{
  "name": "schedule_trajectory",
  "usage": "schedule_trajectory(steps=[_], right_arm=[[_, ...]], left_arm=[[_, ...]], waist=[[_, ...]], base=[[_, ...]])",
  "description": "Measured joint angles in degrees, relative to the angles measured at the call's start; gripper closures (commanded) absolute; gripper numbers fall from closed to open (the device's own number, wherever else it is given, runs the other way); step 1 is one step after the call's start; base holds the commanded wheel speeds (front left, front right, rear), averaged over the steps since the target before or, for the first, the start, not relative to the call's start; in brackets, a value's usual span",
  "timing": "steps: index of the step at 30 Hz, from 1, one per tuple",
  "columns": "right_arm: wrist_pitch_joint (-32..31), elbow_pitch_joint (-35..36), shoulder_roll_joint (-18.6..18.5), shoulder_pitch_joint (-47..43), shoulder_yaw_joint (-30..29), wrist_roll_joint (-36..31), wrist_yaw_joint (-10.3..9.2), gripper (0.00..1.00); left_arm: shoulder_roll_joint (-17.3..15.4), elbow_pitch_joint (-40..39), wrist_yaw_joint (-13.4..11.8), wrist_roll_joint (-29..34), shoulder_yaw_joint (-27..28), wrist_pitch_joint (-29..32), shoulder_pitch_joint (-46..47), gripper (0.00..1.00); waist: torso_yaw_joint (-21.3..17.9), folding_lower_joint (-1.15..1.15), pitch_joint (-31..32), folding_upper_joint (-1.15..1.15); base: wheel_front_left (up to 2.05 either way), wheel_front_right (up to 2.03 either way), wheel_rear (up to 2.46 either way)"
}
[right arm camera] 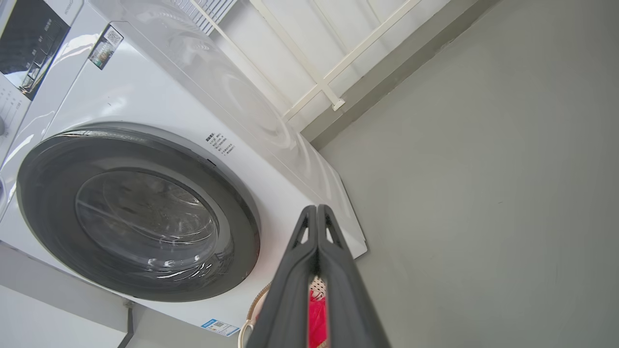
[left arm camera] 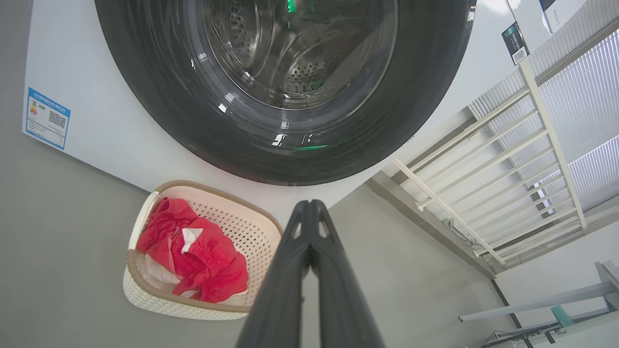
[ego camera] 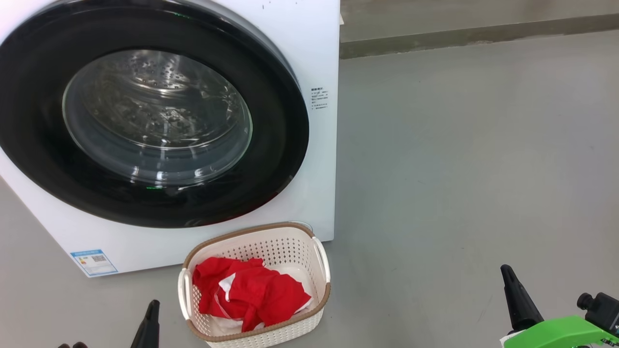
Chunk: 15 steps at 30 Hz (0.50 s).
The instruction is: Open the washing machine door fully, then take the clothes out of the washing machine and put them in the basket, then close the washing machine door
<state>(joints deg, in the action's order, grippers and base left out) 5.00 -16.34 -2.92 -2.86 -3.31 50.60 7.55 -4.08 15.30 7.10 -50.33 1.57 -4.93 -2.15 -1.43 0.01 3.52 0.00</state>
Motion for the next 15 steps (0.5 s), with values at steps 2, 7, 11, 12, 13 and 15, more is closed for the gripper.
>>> schedule_trajectory(steps=[2, 7, 11, 12, 13, 15], right_arm=[[-0.19, 0.00, 0.02, 0.03, -0.10, 0.85, 0.00, 1.00], [-1.08, 0.08, 0.02, 0.96, -0.45, 3.85, 0.00, 1.00], [-1.60, 0.08, 0.07, 0.99, -1.04, 6.70, 0.00, 1.00], [-1.82, 0.08, 0.05, 1.02, -1.22, 7.08, 0.00, 1.00], [-2.11, 0.08, 0.07, 1.10, -1.27, 7.46, 0.00, 1.00], [-2.36, 0.09, 0.09, 1.16, -1.32, 8.86, 0.00, 1.00]], left_arm=[[0.04, 0.00, 0.00, -1.24, 0.03, 0.41, 0.14, 1.00], [0.09, 0.00, 0.00, -4.20, 0.21, 1.33, 0.18, 1.00], [0.13, 0.01, 0.00, -6.36, 0.33, 1.90, 0.49, 1.00], [0.16, 0.02, 0.00, -7.11, 0.35, 1.92, 0.79, 1.00], [0.20, 0.01, 0.00, -7.76, 0.42, 2.20, 1.08, 1.00], [0.33, 0.01, 0.00, -8.92, 0.48, 2.42, 1.28, 1.00]], waist=[[0.04, 0.00, -0.11, 0.00], [0.14, 0.00, -0.37, 0.00], [0.22, 0.00, -0.59, 0.00], [0.25, 0.00, -0.64, 0.00], [0.27, 0.00, -0.70, 0.00], [0.31, 0.00, -0.80, 0.00]], base=[[0.00, 0.00, 0.00], [0.00, 0.00, 0.00], [0.00, 0.00, 0.00], [0.00, 0.00, 0.00], [0.00, 0.00, 0.00], [0.00, 0.00, 0.00]])
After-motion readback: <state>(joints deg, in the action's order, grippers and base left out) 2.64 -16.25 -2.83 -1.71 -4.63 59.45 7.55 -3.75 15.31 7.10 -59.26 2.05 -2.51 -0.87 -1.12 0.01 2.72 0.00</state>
